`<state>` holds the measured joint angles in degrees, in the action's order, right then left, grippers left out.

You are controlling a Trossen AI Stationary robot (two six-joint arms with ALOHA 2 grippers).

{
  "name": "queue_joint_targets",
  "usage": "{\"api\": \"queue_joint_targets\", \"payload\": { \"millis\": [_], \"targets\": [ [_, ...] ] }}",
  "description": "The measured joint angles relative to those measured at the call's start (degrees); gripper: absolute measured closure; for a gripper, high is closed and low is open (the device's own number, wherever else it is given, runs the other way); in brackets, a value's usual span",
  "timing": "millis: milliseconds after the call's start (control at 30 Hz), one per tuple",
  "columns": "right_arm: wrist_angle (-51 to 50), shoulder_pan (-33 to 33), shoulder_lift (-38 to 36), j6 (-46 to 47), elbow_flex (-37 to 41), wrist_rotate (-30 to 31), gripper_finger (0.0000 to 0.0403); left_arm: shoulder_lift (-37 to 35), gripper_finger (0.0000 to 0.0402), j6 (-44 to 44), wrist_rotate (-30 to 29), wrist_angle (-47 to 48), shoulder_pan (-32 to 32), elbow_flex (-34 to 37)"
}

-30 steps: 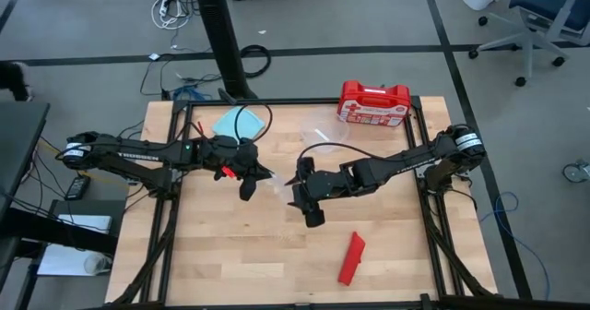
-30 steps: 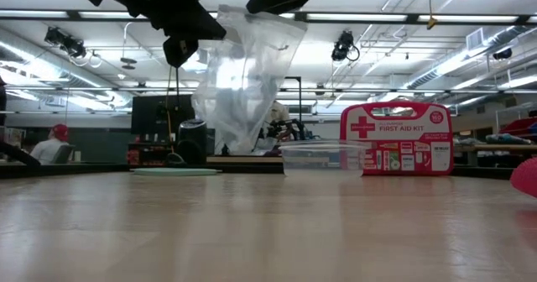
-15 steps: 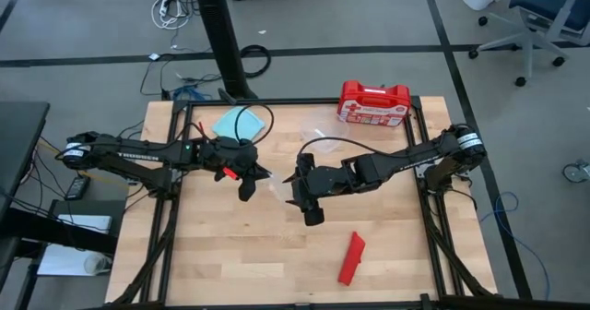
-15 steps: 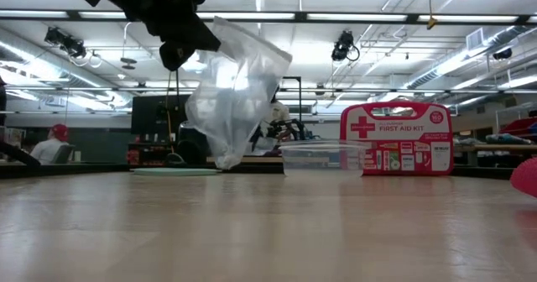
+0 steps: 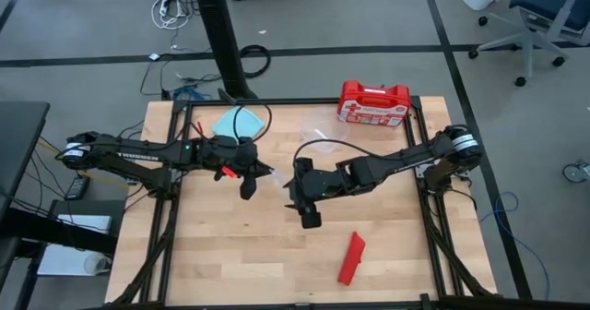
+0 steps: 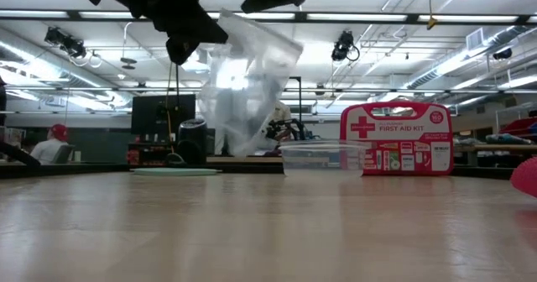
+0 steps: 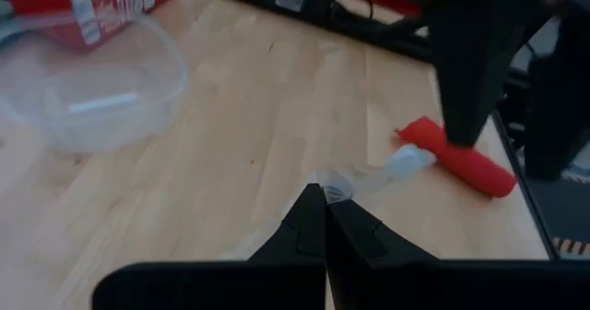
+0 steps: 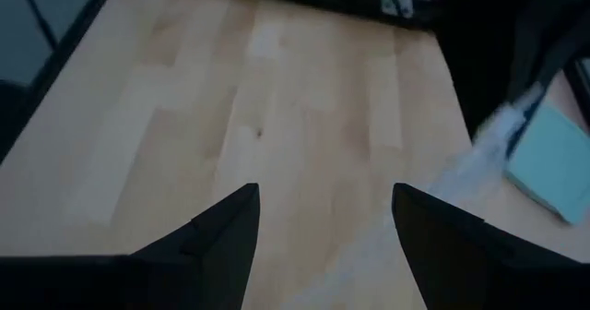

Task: Roll bandage
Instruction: Open the transparent zip bag

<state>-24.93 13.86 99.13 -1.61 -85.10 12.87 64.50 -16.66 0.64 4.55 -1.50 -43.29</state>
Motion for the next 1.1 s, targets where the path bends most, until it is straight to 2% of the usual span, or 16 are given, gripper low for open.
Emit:
{"api": "queue_joint_targets", "payload": {
  "millis": [333,1100],
  "targets": [
    [-0.5,-0.2,0.2,0.4,0.0,2.5,0.0158,0.0,0.0401,1.1,-0.1,-0.9,0.0,0.0],
    [0.2,-0.2,0.2,0.6,0.0,0.4,0.0158,0.0,0.0401,2.3,-1.0,-1.7,0.0,0.0]
  ]
}}
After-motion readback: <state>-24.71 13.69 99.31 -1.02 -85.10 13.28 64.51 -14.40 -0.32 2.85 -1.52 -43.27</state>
